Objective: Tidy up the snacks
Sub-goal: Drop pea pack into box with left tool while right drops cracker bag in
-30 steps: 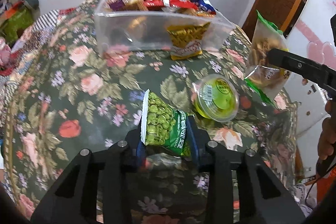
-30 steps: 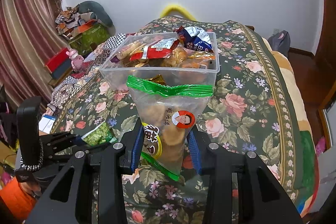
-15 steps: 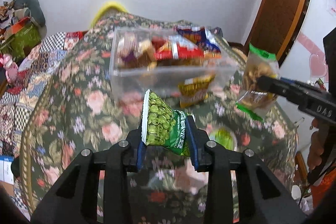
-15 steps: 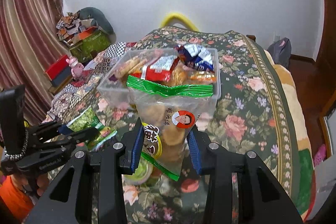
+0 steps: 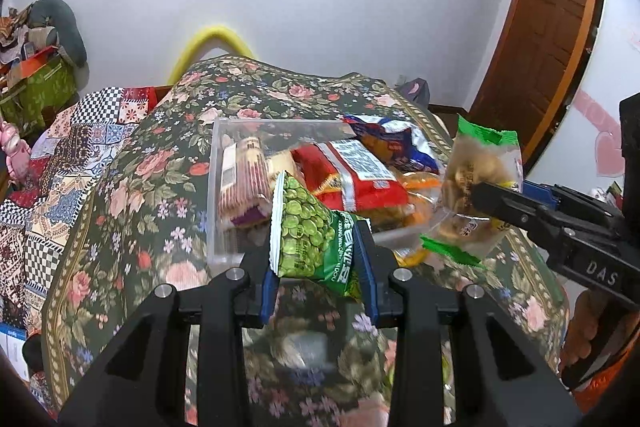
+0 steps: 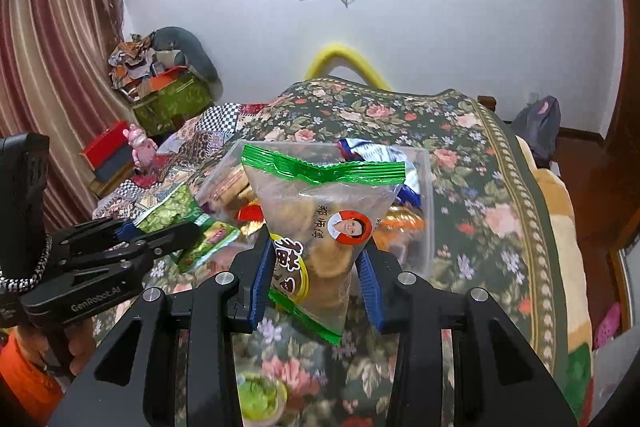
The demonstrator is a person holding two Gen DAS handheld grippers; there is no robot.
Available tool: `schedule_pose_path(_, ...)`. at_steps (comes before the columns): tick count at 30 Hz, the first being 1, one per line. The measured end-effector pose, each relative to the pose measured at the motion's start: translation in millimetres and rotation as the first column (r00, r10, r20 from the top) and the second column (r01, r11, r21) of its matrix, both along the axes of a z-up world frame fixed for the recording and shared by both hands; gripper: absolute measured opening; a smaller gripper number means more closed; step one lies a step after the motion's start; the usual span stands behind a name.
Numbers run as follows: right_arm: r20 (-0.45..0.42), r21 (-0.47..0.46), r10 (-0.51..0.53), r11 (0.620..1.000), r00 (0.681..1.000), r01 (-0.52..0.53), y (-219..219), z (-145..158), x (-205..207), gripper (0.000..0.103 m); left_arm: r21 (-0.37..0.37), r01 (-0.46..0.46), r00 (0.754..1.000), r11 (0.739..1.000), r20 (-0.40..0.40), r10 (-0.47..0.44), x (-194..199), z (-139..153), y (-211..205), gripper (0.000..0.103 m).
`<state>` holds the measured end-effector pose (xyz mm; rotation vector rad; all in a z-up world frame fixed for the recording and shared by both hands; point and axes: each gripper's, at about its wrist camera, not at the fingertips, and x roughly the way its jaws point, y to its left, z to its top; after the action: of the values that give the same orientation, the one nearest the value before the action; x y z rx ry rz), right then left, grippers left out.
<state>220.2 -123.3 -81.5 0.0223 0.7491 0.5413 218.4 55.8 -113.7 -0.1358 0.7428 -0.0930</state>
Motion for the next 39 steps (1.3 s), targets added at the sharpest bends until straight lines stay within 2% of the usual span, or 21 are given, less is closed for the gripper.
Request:
schedule_pose_path(11,-0.009,-0.029,0.041,0.999,0.999,-0.041,35,-16,28,0.036,0.036,-0.007,1.000,0.999,-0.019,0.008,36,-17,11,0.034)
schedule_pose_path(18,-0.002,-0.040,0.067,0.997,0.998,-0.067,49,-23,33,0.036,0.077,0.014,1.000,0.997,-0.029,-0.011,37,-24,7,0.035)
schedule_pose_path(21,-0.006,-0.057,0.071,0.996,0.997,-0.071,53,-30,37,0.036,0.061,0.000,0.999,0.998,-0.039,0.003,38,-27,12,0.037)
schedule_pose_path(24,-0.022,-0.065,0.064,0.996,0.998,-0.065,53,-35,43,0.036,0.050,-0.015,0.998,0.999,-0.057,0.018,38,-28,15,0.047)
schedule_pose_path(26,-0.036,-0.058,0.069,0.996,0.997,-0.071,53,-36,46,0.036,0.060,-0.024,0.998,0.998,-0.062,0.028,37,-29,17,0.058)
schedule_pose_path(30,-0.037,-0.089,0.084,0.992,0.996,-0.087,56,-34,43,0.037,0.056,-0.030,0.997,0.998,-0.074,0.034,34,-31,19,0.064)
schedule_pose_path(34,-0.032,-0.099,0.061,0.993,0.998,-0.063,49,-27,36,0.054,0.048,-0.028,0.997,0.998,-0.067,0.031,26,-27,20,0.064)
schedule_pose_path(39,-0.016,-0.072,0.059,0.996,0.998,-0.060,33,-16,24,0.057,0.059,-0.019,0.999,0.998,-0.044,0.021,9,-15,18,0.067)
